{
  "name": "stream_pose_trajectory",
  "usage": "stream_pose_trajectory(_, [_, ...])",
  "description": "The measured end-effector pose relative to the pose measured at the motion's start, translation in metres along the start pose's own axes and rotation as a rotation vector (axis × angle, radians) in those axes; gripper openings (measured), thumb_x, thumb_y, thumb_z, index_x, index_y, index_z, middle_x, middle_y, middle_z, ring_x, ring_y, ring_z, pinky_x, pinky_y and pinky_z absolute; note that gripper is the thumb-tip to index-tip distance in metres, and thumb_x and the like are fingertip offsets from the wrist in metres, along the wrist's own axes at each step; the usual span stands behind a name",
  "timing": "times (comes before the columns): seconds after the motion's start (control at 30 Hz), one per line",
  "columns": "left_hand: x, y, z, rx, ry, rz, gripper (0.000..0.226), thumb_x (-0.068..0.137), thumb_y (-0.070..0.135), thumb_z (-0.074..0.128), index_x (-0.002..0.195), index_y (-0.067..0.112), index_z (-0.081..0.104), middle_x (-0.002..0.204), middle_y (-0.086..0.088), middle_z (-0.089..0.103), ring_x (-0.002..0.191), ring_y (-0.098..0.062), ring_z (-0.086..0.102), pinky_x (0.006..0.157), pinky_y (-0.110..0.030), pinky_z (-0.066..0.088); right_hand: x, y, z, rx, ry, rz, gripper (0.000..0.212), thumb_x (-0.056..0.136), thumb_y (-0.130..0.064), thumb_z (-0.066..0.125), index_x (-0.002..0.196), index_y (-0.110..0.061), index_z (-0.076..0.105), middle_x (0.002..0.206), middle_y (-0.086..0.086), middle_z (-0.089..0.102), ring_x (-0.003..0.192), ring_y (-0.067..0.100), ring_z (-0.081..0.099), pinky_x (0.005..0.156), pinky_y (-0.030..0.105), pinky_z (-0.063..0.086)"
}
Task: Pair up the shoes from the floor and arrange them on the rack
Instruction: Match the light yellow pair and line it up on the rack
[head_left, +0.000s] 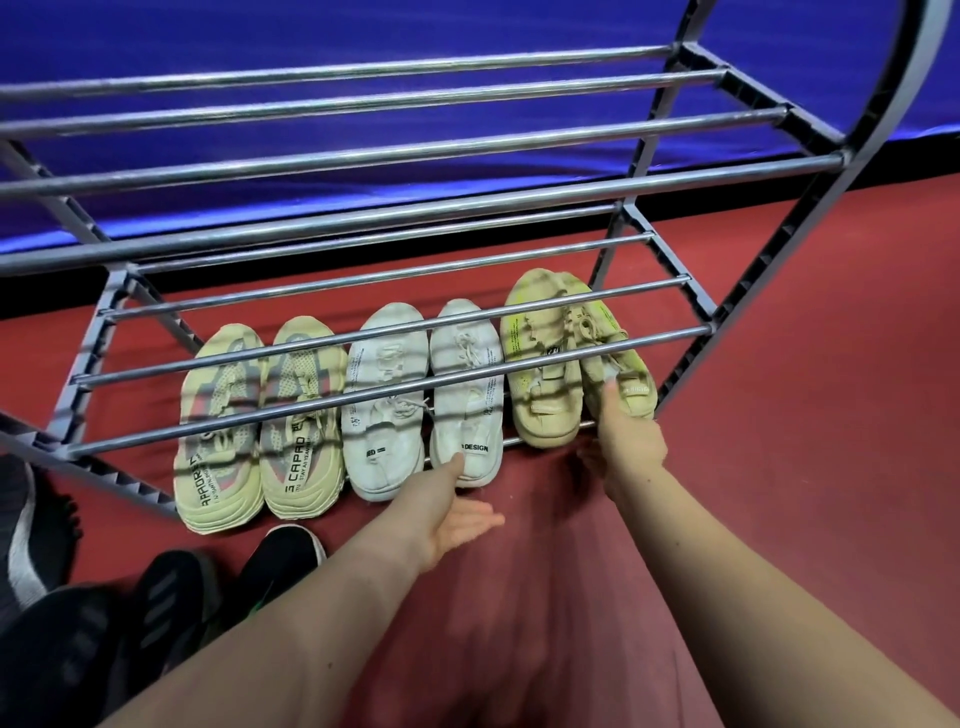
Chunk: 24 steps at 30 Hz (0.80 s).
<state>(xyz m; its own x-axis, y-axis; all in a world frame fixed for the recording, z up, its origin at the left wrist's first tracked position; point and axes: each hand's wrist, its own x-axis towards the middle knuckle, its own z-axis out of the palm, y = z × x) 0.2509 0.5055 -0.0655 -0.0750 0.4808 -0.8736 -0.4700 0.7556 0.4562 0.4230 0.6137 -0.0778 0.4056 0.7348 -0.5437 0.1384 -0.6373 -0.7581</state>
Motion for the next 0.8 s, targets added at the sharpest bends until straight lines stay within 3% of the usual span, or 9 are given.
stream_pose_trajectory(0.1, [-0.008, -0.002, -0.002, 0.367, 0.036, -0.084, 0.070, 0.095, 0.056, 0.035, 0.105, -0.009, 0.056, 0.080, -0.022, 0.068, 0.058, -0.030, 0.069, 0.043, -0.022, 0.048, 0.008, -0.010, -0.008, 0.239, 0.027, 0.105, 0.069, 0.071, -0.065, 0.063, 0.106, -0.006, 0.057, 0.098, 0.011, 0.062, 0.068, 0.027, 0.067, 0.062, 0.038, 0.059])
stream_pose_trajectory(0.2, [-0.019, 0.002, 0.011, 0.460, -0.031, -0.094, 0.062, 0.096, 0.054, 0.033, 0.094, -0.002, 0.060, 0.079, -0.018, 0.068, 0.056, -0.027, 0.067, 0.046, -0.022, 0.043, 0.027, -0.014, -0.011, 0.420, -0.009, 0.175, 0.049, 0.076, -0.046, 0.070, 0.105, -0.008, 0.059, 0.098, 0.008, 0.063, 0.074, 0.026, 0.068, 0.055, 0.033, 0.056])
stream_pose_trajectory(0.27, [-0.020, 0.005, 0.026, 0.389, -0.108, -0.082, 0.057, 0.096, 0.052, 0.034, 0.110, 0.000, 0.055, 0.093, -0.020, 0.067, 0.065, -0.029, 0.068, 0.051, -0.026, 0.049, 0.036, -0.016, -0.011, 0.519, -0.045, 0.215, 0.040, 0.079, -0.033, 0.072, 0.104, -0.004, 0.060, 0.096, 0.010, 0.067, 0.077, 0.027, 0.070, 0.059, 0.037, 0.059])
stream_pose_trajectory(0.37, [-0.011, 0.005, 0.055, 0.168, -0.113, -0.040, 0.054, 0.097, 0.043, 0.043, 0.135, 0.005, 0.039, 0.118, -0.022, 0.056, 0.077, -0.033, 0.066, 0.063, -0.035, 0.055, 0.035, -0.018, -0.014, 0.476, -0.082, 0.222, 0.026, 0.081, -0.022, 0.072, 0.097, -0.005, 0.061, 0.079, 0.007, 0.062, 0.057, 0.019, 0.059, 0.040, 0.022, 0.048])
stream_pose_trajectory(0.47, [0.009, 0.009, 0.085, -0.012, -0.035, 0.017, 0.056, 0.095, 0.041, 0.049, 0.139, 0.010, 0.037, 0.132, -0.021, 0.046, 0.091, -0.035, 0.062, 0.064, -0.037, 0.056, 0.035, -0.017, -0.020, 0.437, -0.192, 0.226, 0.020, 0.081, -0.013, 0.070, 0.096, -0.003, 0.061, 0.084, 0.012, 0.061, 0.059, 0.019, 0.058, 0.035, 0.017, 0.044])
stream_pose_trajectory(0.53, [0.021, 0.014, 0.099, -0.126, 0.000, 0.054, 0.053, 0.094, 0.042, 0.049, 0.135, 0.010, 0.042, 0.124, -0.017, 0.050, 0.090, -0.033, 0.062, 0.062, -0.036, 0.055, 0.034, -0.018, -0.026, 0.414, -0.246, 0.246, 0.012, 0.081, -0.008, 0.068, 0.088, -0.001, 0.060, 0.088, 0.015, 0.060, 0.062, 0.022, 0.060, 0.036, 0.018, 0.047])
stream_pose_trajectory(0.63, [0.036, 0.024, 0.112, -0.333, 0.054, 0.108, 0.043, 0.094, 0.036, 0.054, 0.122, 0.004, 0.053, 0.097, -0.012, 0.061, 0.085, -0.030, 0.064, 0.065, -0.036, 0.058, 0.033, -0.020, -0.032, 0.403, -0.248, 0.241, 0.008, 0.081, -0.002, 0.066, 0.081, 0.000, 0.058, 0.090, 0.018, 0.060, 0.060, 0.023, 0.059, 0.035, 0.019, 0.048])
stream_pose_trajectory(0.73, [0.045, 0.025, 0.115, -0.327, 0.110, 0.116, 0.038, 0.092, 0.024, 0.060, 0.122, 0.001, 0.055, 0.113, -0.016, 0.063, 0.072, -0.028, 0.067, 0.054, -0.030, 0.060, 0.031, -0.019, -0.032, 0.416, -0.194, 0.205, 0.015, 0.078, 0.004, 0.067, 0.090, 0.004, 0.058, 0.097, 0.022, 0.063, 0.062, 0.024, 0.062, 0.042, 0.024, 0.052])
stream_pose_trajectory(0.8, [0.048, 0.024, 0.114, -0.328, 0.118, 0.120, 0.038, 0.092, 0.019, 0.060, 0.122, -0.003, 0.053, 0.108, -0.018, 0.063, 0.067, -0.030, 0.069, 0.047, -0.027, 0.058, 0.031, -0.015, -0.031, 0.454, -0.139, 0.153, 0.026, 0.076, 0.007, 0.068, 0.095, 0.000, 0.051, 0.099, 0.021, 0.063, 0.065, 0.026, 0.065, 0.053, 0.032, 0.057])
